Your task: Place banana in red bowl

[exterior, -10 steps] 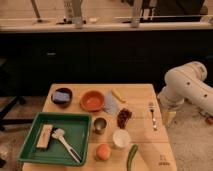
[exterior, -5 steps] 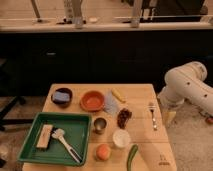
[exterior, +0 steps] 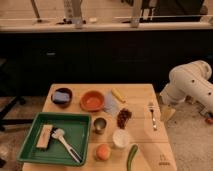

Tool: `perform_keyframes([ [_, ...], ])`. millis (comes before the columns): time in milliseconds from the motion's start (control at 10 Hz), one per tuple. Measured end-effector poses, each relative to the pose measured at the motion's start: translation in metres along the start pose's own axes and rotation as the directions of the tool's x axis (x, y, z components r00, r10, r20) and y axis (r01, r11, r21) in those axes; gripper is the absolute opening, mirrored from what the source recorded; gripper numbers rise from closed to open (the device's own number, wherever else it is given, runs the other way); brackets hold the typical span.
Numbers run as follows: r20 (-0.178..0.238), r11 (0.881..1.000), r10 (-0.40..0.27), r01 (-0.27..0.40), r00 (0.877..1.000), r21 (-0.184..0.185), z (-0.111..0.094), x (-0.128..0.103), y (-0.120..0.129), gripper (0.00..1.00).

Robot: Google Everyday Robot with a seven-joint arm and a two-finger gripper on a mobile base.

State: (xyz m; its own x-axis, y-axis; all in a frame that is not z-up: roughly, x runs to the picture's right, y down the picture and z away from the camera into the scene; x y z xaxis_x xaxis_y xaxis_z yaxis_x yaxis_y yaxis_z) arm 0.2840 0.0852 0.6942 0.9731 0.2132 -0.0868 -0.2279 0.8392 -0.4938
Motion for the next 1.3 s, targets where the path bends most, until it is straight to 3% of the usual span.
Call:
perform_keyframes([
  [500,0.072,0.999,0.044,-0.046,0.996,0.022,-0.002,-0.025,-0.013,0.80],
  [800,0.127,0.996,0.080,-0.084,0.989,0.030,0.012,-0.038,-0.017,0.80],
  [1300,0.138,0.996,0.077,-0.081,0.987,0.026,0.040,-0.077,-0.028,0.80],
])
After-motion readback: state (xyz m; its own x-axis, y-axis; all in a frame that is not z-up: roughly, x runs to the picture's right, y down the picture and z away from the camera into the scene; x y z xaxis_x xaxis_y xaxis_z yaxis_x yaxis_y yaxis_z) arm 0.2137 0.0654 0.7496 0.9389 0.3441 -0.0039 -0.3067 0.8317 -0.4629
